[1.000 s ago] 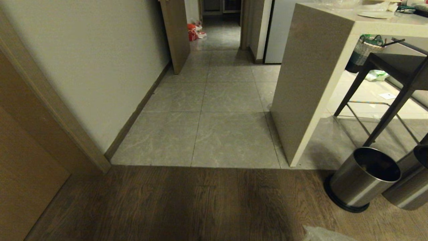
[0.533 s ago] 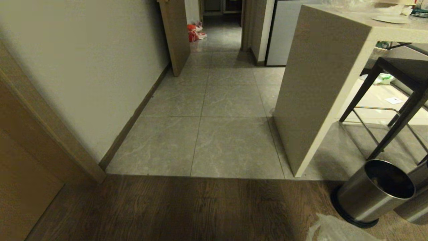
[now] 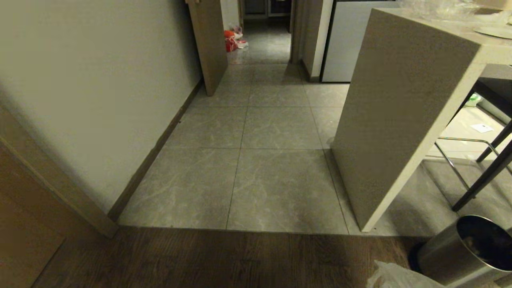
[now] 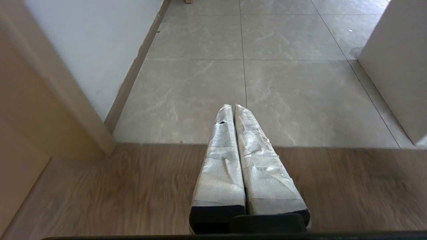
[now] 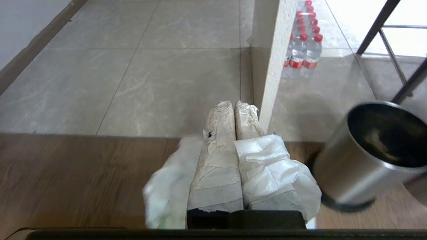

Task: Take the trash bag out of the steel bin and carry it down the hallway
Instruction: Put the trash bag at the door

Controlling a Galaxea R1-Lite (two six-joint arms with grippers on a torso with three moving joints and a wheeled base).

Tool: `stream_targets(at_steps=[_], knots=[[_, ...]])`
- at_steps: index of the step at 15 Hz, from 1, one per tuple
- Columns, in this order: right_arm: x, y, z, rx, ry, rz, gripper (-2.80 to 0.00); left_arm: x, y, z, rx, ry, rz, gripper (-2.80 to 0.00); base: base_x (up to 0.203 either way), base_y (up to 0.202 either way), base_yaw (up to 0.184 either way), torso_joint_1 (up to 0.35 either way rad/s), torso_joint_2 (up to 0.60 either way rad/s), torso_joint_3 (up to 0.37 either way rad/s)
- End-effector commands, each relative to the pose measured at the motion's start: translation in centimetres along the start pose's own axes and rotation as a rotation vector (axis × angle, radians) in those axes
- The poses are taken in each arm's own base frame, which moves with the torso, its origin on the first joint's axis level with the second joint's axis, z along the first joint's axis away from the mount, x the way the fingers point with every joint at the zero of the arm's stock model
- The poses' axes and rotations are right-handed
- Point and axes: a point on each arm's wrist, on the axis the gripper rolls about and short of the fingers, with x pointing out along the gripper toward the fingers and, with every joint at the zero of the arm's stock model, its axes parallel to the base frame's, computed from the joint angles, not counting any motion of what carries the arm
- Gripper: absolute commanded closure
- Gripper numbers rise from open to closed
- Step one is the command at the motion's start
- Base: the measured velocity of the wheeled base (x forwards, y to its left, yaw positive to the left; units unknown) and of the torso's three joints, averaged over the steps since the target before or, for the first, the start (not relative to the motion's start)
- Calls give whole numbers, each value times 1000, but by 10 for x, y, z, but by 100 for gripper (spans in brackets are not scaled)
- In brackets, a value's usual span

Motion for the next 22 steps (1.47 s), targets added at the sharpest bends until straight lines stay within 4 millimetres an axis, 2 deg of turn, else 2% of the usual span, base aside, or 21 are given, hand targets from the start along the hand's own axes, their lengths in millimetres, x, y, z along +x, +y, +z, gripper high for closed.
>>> stream_targets(at_steps=[1,22], knots=[[0,0,0,0,-2,0,0,0,0,0,0,2,1,0,193,0,0,3,-2,-1],[0,0,0,0,-2,0,0,0,0,0,-2,2,2,0,192,0,1,2,2,3]])
